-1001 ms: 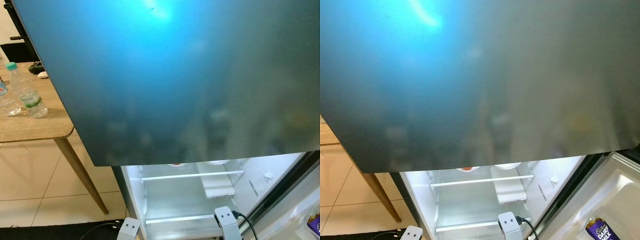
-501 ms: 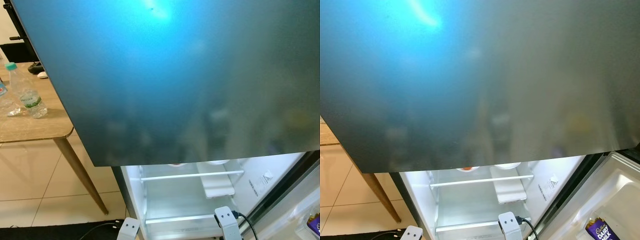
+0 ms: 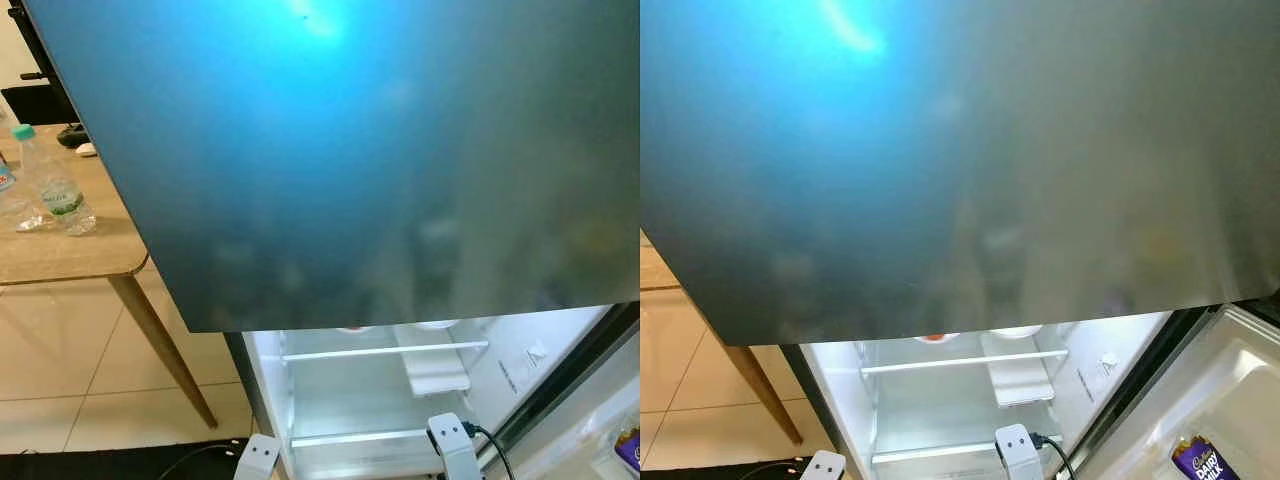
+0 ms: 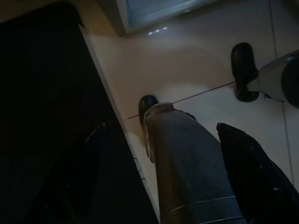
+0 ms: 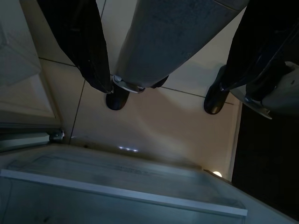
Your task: Restocking fridge
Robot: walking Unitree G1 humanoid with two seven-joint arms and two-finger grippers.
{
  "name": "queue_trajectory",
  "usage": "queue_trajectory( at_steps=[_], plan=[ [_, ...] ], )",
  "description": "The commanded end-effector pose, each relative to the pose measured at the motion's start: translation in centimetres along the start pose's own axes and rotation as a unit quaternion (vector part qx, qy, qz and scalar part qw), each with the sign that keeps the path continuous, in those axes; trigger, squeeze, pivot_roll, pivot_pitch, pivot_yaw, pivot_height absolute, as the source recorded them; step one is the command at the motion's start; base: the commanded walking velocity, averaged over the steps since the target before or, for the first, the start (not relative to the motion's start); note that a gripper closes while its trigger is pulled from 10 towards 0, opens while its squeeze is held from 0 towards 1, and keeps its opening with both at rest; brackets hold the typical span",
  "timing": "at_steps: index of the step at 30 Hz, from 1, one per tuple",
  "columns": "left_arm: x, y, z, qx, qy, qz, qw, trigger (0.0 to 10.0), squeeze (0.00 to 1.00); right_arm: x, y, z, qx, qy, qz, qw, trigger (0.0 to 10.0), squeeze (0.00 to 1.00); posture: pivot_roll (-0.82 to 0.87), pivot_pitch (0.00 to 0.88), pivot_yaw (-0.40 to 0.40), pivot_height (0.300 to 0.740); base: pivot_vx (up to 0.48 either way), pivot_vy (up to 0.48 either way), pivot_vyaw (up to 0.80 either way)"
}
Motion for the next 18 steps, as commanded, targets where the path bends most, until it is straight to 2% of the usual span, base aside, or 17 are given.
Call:
queue_trajectory(
  at_steps=[1,10,18],
  plan=[
    [0.05,-0.02,-0.02,0.004,-0.003,0.011,1.0,10.0,0.0,0.15,0.52,-0.16,0.009,0.008,0.013,1.0,10.0,0.0,0.06,0.0,-0.052,0.74,0.0,0.0,0.0],
    [-0.12,0.3,0.06,0.013,-0.004,0.022,1.0,10.0,0.0,0.33,1.1,-0.32,0.019,0.013,0.036,0.999,10.0,0.0,0.09,0.0,-0.074,0.74,0.0,0.0,0.0],
    [-0.34,-0.01,0.05,0.013,-0.006,0.028,1.0,10.0,0.0,-0.39,0.78,-0.17,0.018,0.023,0.05,0.998,10.0,0.0,0.12,0.0,-0.123,0.74,0.0,0.0,0.0]
  ],
)
Point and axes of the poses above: a point about 5 cm out from each wrist's last joint towards the gripper, its own z axis pointing back from the gripper into the wrist, its own x axis along the axis of the wrist's last joint, y = z × x, the point moved 2 cm from there along -z, pointing out of the wrist towards the gripper, and after that the axes turned 15 degrees about -z, right-handed, at the moved point
